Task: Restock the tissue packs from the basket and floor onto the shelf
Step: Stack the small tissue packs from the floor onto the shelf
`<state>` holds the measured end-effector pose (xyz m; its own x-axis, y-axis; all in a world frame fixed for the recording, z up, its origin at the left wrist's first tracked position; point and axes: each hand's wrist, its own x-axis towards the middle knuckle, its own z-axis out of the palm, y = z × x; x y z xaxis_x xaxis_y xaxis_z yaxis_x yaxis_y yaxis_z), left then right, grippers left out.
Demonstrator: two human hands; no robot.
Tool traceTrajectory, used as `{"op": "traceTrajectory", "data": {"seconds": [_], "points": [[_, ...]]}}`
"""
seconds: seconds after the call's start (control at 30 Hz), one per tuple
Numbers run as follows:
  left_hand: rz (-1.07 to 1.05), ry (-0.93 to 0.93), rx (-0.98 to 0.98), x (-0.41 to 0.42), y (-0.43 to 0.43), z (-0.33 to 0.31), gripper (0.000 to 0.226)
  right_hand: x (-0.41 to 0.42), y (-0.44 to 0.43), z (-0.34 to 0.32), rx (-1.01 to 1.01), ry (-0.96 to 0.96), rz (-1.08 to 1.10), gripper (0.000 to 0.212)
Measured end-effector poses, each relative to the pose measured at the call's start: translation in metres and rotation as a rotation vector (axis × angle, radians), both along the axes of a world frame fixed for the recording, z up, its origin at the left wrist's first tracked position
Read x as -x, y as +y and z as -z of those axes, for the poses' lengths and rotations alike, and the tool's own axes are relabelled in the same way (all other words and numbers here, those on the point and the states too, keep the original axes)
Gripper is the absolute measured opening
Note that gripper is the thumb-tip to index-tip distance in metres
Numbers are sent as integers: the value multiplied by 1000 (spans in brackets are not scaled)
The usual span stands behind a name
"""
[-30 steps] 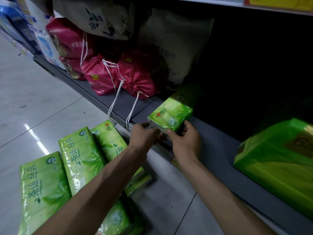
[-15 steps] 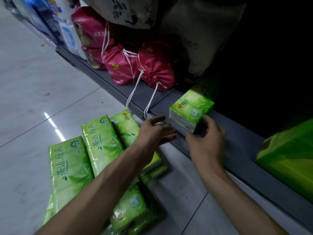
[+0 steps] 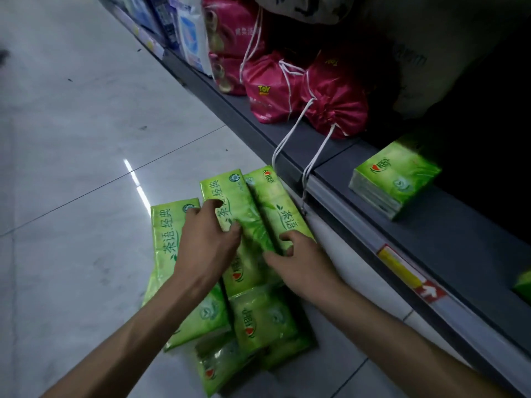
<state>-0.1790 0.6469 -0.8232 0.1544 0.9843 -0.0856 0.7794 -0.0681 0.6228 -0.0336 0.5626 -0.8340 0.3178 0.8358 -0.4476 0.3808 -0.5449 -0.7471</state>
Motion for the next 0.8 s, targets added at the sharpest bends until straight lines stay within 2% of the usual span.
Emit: {"op": "traceTrajectory", "data": {"seconds": [0.13, 0.27, 0.3, 0.37, 0.47, 0.53, 0.6, 0.67, 0.8], "points": [[-50, 0, 159, 5, -7, 4, 62, 12, 12, 15, 124, 41, -29, 47], [-161, -150, 213, 3, -10, 3, 62, 13, 19, 32, 149, 146, 73, 53], [-190, -200, 229, 4, -9, 3, 66, 11, 19, 34, 156, 216, 108, 59], [-251, -294, 259, 8, -7, 5, 71, 6, 20, 34, 180, 362, 165, 86], [-320, -411, 292, 12, -4, 7, 50, -5, 20, 44, 188, 475, 184, 131], [-366, -514, 303, 16, -1, 11, 45, -12, 18, 51, 194, 580, 199, 138], [-393, -638, 326, 19, -1, 12, 43, -17, 12, 48, 190, 688, 219, 132], [-389, -734, 339, 20, -4, 8, 41, -21, 2, 44, 151, 767, 210, 116], [-308, -785, 308, 13, -15, 0, 37, -31, -12, 38, 44, 850, 199, 68]]}}
